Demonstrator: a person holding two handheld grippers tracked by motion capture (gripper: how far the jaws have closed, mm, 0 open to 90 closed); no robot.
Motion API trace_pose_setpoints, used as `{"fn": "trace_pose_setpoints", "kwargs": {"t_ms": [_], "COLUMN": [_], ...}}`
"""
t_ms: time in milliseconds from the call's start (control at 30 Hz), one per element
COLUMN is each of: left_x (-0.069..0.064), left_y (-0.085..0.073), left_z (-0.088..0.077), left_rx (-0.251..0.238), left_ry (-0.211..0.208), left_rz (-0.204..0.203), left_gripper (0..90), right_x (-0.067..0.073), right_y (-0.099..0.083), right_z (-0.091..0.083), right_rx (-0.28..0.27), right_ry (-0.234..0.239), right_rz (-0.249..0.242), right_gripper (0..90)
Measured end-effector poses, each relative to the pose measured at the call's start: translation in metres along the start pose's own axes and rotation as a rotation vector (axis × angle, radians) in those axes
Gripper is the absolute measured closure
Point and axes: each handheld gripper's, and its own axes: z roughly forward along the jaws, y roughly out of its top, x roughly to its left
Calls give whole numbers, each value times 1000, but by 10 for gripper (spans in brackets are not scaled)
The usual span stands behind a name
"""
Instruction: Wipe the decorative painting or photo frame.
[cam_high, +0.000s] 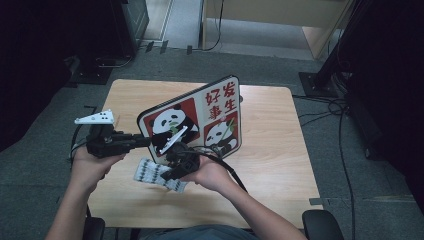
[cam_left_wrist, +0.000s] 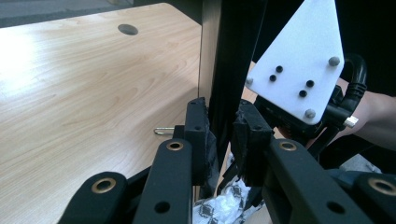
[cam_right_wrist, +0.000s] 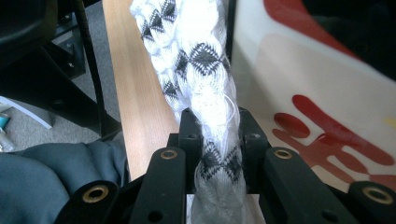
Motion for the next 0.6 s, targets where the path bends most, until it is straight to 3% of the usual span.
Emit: {"fn": "trace_pose_setpoints", "kwargs": {"t_ms": [600], "left_x": [1], "left_y": [-2], "left_z": [1], "left_rx": [-7], "left_ry": [6], "left_rz": [-5], "left_gripper": [775], "right_x": [-5], "right_y": [-18], "right_z": [14], "right_rx": [27], "right_ry": [-2], "right_rz": [-11], "right_gripper": [780]}}
